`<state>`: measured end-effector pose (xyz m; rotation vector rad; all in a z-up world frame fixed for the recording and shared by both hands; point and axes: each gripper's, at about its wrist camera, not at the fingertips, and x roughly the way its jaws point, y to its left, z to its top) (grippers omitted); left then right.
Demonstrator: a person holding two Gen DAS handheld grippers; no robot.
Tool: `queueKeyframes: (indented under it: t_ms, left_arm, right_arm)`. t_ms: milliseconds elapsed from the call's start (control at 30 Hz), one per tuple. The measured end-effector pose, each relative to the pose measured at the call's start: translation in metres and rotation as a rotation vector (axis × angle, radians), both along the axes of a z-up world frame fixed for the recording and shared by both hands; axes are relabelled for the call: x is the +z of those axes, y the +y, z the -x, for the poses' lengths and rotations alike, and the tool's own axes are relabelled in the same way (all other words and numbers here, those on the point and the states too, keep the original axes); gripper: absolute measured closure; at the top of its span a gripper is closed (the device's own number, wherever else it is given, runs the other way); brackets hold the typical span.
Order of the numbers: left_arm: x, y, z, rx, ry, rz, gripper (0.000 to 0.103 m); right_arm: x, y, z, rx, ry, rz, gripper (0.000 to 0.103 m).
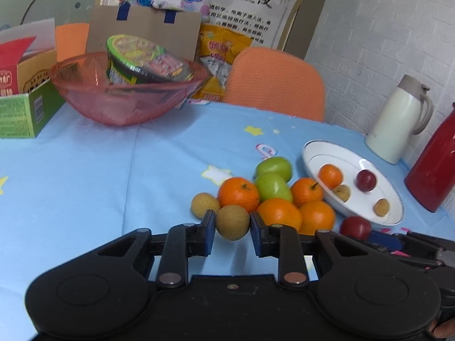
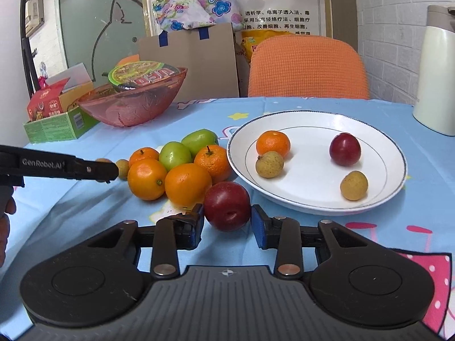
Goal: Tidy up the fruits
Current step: 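Carry both fruits onto the white plate and open both tools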
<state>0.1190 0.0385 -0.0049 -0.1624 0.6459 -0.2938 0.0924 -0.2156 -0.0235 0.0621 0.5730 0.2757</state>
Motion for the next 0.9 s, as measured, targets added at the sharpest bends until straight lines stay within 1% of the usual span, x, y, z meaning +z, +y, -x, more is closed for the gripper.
queueKeyframes:
  t_ms: [167, 333, 467, 633, 833, 900]
  left_arm:
    - [0.022, -0.019, 0.010, -0.072, -0.044, 0.016, 0.013]
    - [0.035, -0.045, 0.011, -0.142, -0.064, 0.037, 0.013]
    - [0.043, -0.072, 0.010, -0.197, -0.085, 0.025, 0.013]
    - [0.043, -0.104, 0.002, -0.252, -0.088, 0.009, 0.013]
    - [0.029, -0.134, -0.010, -0.303, -0.053, -0.005, 0.013]
    - [0.022, -0.141, -0.014, -0.327, -0.035, -0.012, 0.013]
  right_arm:
    - [0.016, -0.011, 0.016, -0.019, -0.056, -0.018, 0.041]
    - [0.034, -0.033, 0.024, -0.086, -0.127, 0.000, 0.041]
    - [0.040, -0.052, 0.022, -0.142, -0.149, 0.010, 0.041]
    - [0.039, -0.071, 0.014, -0.198, -0.151, 0.025, 0.041]
    - [0.033, -0.085, 0.003, -0.235, -0.154, 0.077, 0.041]
    - [0.030, -0.088, -0.003, -0.238, -0.147, 0.079, 0.041]
